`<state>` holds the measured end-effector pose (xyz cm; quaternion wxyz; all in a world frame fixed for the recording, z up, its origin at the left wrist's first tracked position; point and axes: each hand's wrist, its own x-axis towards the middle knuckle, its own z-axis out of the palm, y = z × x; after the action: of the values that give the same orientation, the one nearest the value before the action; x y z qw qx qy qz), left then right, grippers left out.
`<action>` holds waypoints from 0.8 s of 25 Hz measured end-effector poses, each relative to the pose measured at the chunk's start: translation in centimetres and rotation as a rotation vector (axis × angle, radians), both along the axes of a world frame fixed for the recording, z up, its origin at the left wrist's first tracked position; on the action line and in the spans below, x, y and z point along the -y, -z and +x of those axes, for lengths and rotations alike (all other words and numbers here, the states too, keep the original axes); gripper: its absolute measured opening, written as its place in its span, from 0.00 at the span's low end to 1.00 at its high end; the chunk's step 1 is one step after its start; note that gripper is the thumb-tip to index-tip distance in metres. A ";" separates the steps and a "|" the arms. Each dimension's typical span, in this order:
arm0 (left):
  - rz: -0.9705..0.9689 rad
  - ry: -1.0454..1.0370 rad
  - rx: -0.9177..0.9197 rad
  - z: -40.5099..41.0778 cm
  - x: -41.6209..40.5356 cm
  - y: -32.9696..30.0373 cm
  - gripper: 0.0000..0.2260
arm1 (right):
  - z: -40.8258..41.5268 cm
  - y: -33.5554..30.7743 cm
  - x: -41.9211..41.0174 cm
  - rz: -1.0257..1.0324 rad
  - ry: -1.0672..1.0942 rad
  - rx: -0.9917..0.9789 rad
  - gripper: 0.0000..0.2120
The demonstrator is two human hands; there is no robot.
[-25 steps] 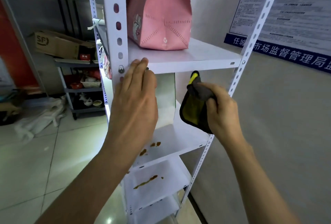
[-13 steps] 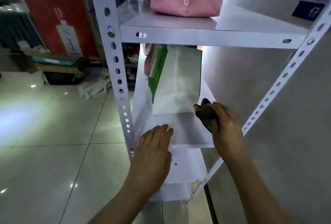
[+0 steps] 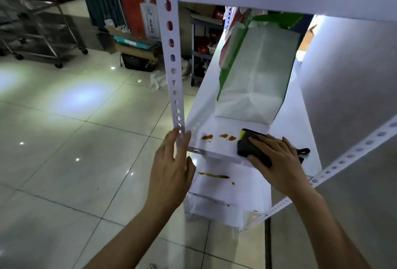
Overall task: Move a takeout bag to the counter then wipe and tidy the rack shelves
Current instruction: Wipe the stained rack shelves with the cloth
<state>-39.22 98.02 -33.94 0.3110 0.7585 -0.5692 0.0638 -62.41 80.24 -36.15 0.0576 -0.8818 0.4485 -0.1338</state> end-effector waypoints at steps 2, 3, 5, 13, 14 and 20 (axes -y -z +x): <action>-0.105 -0.028 -0.095 0.7 0.5 -1.2 0.33 | 0.2 0.7 0.0 0.011 -0.041 -0.059 0.32; -0.153 -0.022 -0.135 1.0 0.8 -1.6 0.34 | 0.7 0.9 -0.1 0.028 -0.045 -0.069 0.33; -0.222 0.004 -0.211 1.4 1.4 -2.5 0.35 | 1.8 1.0 -0.5 0.041 -0.051 -0.055 0.33; -0.218 0.086 -0.282 1.3 3.1 -2.1 0.31 | 8.1 0.5 0.4 0.084 -0.181 -0.050 0.26; -0.213 0.085 -0.283 1.3 3.1 -2.1 0.32 | 9.2 0.5 0.5 0.083 -0.197 -0.055 0.26; -0.191 0.059 -0.314 0.9 3.1 -2.4 0.33 | 14.8 0.3 -0.2 0.107 -0.319 -0.060 0.25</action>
<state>-38.33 94.92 -31.57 0.4685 0.7089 -0.5271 -0.0108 -47.60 80.48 -36.44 0.1115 -0.9411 0.3109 -0.0724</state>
